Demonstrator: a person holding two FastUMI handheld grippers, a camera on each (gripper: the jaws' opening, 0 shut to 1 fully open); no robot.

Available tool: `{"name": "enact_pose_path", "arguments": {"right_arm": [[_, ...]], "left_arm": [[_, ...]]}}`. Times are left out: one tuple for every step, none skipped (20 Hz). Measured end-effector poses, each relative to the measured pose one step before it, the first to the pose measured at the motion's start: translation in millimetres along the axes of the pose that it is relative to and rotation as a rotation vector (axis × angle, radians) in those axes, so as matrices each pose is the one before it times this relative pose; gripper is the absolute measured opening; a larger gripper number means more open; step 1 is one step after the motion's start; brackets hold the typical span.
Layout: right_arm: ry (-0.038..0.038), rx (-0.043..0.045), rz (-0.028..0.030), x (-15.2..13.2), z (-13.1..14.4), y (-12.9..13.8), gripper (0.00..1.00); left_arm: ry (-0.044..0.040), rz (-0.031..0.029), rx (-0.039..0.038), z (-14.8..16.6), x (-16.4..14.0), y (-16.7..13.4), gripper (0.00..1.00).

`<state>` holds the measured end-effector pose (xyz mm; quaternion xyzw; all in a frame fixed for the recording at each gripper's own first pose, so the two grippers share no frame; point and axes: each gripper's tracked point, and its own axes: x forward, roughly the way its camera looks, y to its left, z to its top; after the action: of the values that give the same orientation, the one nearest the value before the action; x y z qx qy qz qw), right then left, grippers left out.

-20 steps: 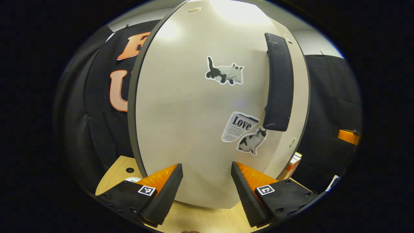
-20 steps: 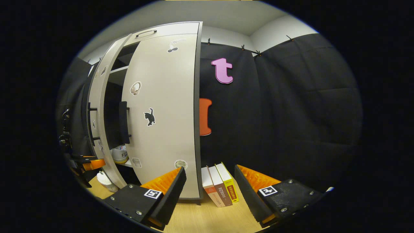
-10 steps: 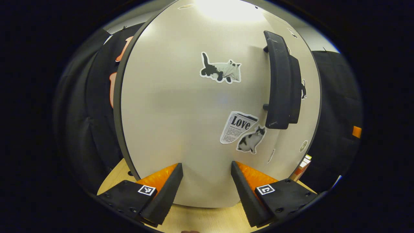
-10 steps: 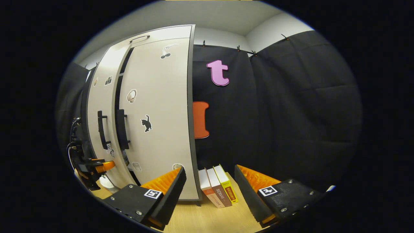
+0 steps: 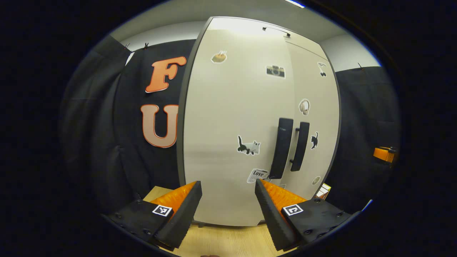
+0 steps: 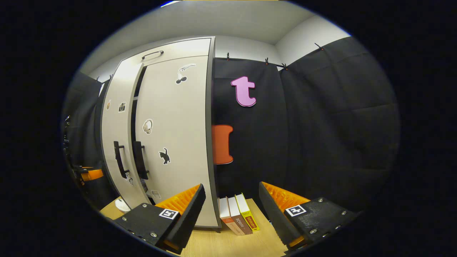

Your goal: Grab one shoe with the right hand and put it into the shoe cabinet, grab the other shoe with the left hand and put it into the shoe cabinet; then close the right door with the right hand and the left door with the left hand.

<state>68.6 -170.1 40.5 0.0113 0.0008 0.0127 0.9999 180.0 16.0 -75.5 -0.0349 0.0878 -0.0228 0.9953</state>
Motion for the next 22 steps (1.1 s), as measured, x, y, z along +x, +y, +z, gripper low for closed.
{"name": "enact_pose_path", "arguments": {"right_arm": [[-0.00889, -0.00291, 0.00375, -2.56, 9.16, -2.39, 0.93], [-0.00847, -0.00417, 0.00342, -4.31, 8.53, -1.86, 0.93], [-0.01279, -0.00429, 0.00251, -3.88, 9.61, -2.61, 0.93], [-0.01174, -0.00325, 0.00112, -4.68, 9.41, -2.31, 0.93], [-0.01283, -0.00345, 0.00145, -3.73, 9.23, -3.09, 0.93], [-0.01187, -0.00367, -0.00275, -4.83, 7.96, -2.53, 0.93], [-0.01002, -0.00595, -0.00302, -4.31, 6.38, -3.81, 0.93], [-0.0044, -0.00779, -0.00418, -3.39, 5.23, -2.34, 0.93], [-0.00519, -0.00696, -0.00526, -1.73, 5.56, -2.27, 0.93], [-0.00715, -0.00704, -0.00745, -3.54, 4.37, -1.67, 0.93], [-0.00693, -0.00608, -0.00594, -4.96, 4.37, -1.62, 0.93], [-0.00714, -0.00387, -0.00302, -3.69, 4.84, 0.06, 0.93], [-0.00225, -0.00054, -0.00102, -2.25, 3.36, 1.85, 0.93], [-0.00299, 0.00164, 0.00196, -3.09, 2.93, 2.9, 0.93], [-0.00153, 0.00427, -0.00088, -2.34, 1.86, 3.6, 0.93], [-0.00294, 0.00331, 0.00107, -3.04, 1.61, 4.25, 0.93], [-0.00234, 0.00155, 0.00099, -3.66, 1.85, 4.94, 0.93], [-0.00492, -0.00199, 0.00112, -3.51, 1.29, 5.73, 0.93], [-0.00572, -0.00218, 0.00141, -2.67, 1.55, 5.9, 0.93], [-0.00258, 0.00008, 0.0026, -3.4, 1.03, 6.68, 0.93], [-0.00072, 0.00152, 0.00282, -2.69, 0.47, 6.9, 0.93], [-0.00086, -0.0008, 0.00158, -4.18, 0.73, 6.15, 0.93]], "left_arm": [[-0.01699, 0.02446, 0.01216, 16.43, -11.89, 8.16, 0.99], [-0.01661, 0.01696, 0.00809, 16.46, -12.27, 5.35, 0.97], [-0.0181, 0.00703, 0.00085, 16.28, -10.49, 4.36, 0.97], [-0.02164, 0.00456, -0.00224, 15.75, -11.61, 2.02, 0.96], [-0.01747, 0.01124, 0.00324, 15.15, -10.62, 5.27, 0.96], [-0.01598, 0.02126, 0.00716, 12.21, -10.32, 8.06, 0.94], [-0.02135, 0.02334, 0.00652, 12.37, -7.8, 8.37, 0.97], [-0.0199, 0.01778, 0.00384, 12.37, -6.84, 7.25, 0.96], [-0.01582, 0.0155, -0.00064, 10.29, -6.04, 6.74, 0.96], [-0.01298, 0.01084, -0.00093, 9.24, -7.03, 6.36, 0.96], [-0.0098, 0.00912, 0.00229, 7.94, -5.52, 7.07, 0.96], [-0.02089, 0.00455, 0.00593, 10.15, -7.68, 7.2, 0.96], [-0.02045, 0.0081, 0.01028, 8.4, -4.51, 6.24, 0.96], [-0.01528, 0.01225, 0.0105, 5.58, -1.46, 5.95, 0.96], [-0.01647, 0.00721, 0.01064, 4.76, -1.57, 3.64, 0.96], [-0.01007, 0.00623, 0.01036, 3.58, -0.89, 4.92, 0.96], [-0.00621, 0.00468, 0.01071, 2.94, -2.65, 5.84, 0.94], [-0.00266, 0.00007, 0.00406, 1.13, -2.38, 2.92, 0.96], [0.00084, -0.00328, -0.00109, 0.27, -1.93, 3.69, 0.96], [0.00117, -0.0075, -0.00338, -0.38, -3.47, 4.33, 0.99], [0.00519, -0.00521, -0.00622, -1.14, -3.67, 6.68, 0.98], [0.00759, -0.00313, -0.00793, -1.25, -1.25, 5.98, 0.94]]}}
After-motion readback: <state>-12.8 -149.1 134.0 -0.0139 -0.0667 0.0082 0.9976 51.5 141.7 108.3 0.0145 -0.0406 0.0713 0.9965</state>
